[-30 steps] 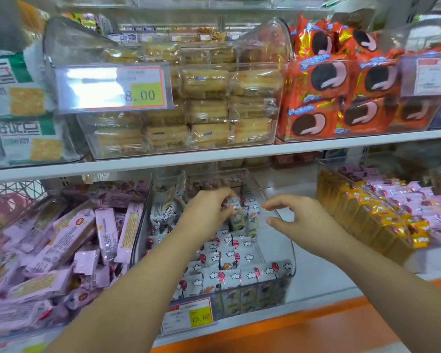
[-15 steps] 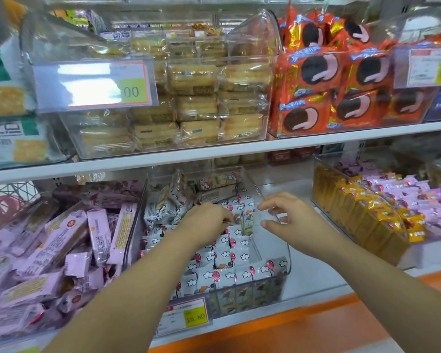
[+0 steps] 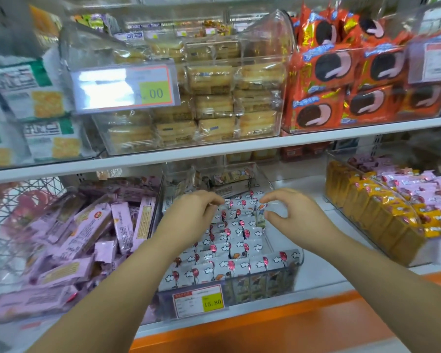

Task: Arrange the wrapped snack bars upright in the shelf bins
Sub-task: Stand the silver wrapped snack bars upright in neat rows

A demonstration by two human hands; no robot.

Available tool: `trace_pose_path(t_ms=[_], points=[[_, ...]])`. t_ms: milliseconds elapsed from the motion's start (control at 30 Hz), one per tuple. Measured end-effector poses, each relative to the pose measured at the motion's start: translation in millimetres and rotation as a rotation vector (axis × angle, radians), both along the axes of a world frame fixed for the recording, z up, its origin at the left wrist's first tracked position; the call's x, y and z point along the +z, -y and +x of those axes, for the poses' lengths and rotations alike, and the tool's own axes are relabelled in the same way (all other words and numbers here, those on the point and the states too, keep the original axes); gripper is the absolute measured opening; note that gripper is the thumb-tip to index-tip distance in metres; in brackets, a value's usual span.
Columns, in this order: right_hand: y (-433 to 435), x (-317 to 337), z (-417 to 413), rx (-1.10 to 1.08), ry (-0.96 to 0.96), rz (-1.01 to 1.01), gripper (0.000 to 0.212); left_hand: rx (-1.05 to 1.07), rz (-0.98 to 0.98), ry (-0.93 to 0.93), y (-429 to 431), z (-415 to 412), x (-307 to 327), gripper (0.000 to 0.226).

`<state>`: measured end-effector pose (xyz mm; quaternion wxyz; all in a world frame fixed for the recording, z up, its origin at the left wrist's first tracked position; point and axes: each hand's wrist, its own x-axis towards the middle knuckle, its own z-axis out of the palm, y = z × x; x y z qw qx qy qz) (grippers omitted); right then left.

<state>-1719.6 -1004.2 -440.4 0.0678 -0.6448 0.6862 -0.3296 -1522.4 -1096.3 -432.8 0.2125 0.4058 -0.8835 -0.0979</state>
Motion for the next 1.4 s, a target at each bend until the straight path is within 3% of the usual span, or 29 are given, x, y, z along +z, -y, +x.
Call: trace_pose_path(t_ms=[167,333,500,733,833,967,1033,1133,1200,1300,1400], points=[[1.9,4.3,23.1,0.056,0.026,0.031,0.028,0.212,-0.175,-0.045,4.4,32.6,4.2,0.027],[12.3,1.4,37.7,0.066,0.095,0.109,0.032,0.333,-0.074,0.15,21.0,27.2,1.7,0.044],[14.7,3.5,33.5,0.05,0.183,0.133,0.03,0.321,-0.089,0.184,30.6,8.1,0.9,0.049],[8.9,9.4,28.2,0.066,0.334,0.08,0.02,0.373,-0.106,-0.062,32.4,4.6,-0.9,0.022],[7.0,13.7,28.2,0.069,0.324,0.035,0.02,0.383,-0.108,-0.316,15.4,14.1,5.7,0.003],[2.8,21.1,29.5,0.083,0.181,-0.108,0.029,0.215,0.007,-0.603,-10.5,33.3,7.3,0.011],[0.5,25.9,31.4,0.138,0.085,-0.124,0.043,0.051,0.118,-0.62,-22.1,39.6,10.5,0.022],[-3.8,27.0,36.9,0.231,0.026,0.009,0.055,-0.1,0.261,-0.582,-31.8,38.8,13.1,0.025],[-4.9,24.0,37.9,0.271,0.102,0.132,0.048,-0.142,0.36,-0.571,-37.3,33.6,13.0,0.021],[-9.5,24.1,36.0,0.324,0.379,0.233,0.04,-0.192,0.422,-0.562,-43.9,24.8,13.0,0.013],[-10.4,23.1,31.0,0.343,0.417,0.269,0.042,-0.211,0.431,-0.598,-48.2,16.9,16.9,0.011]])
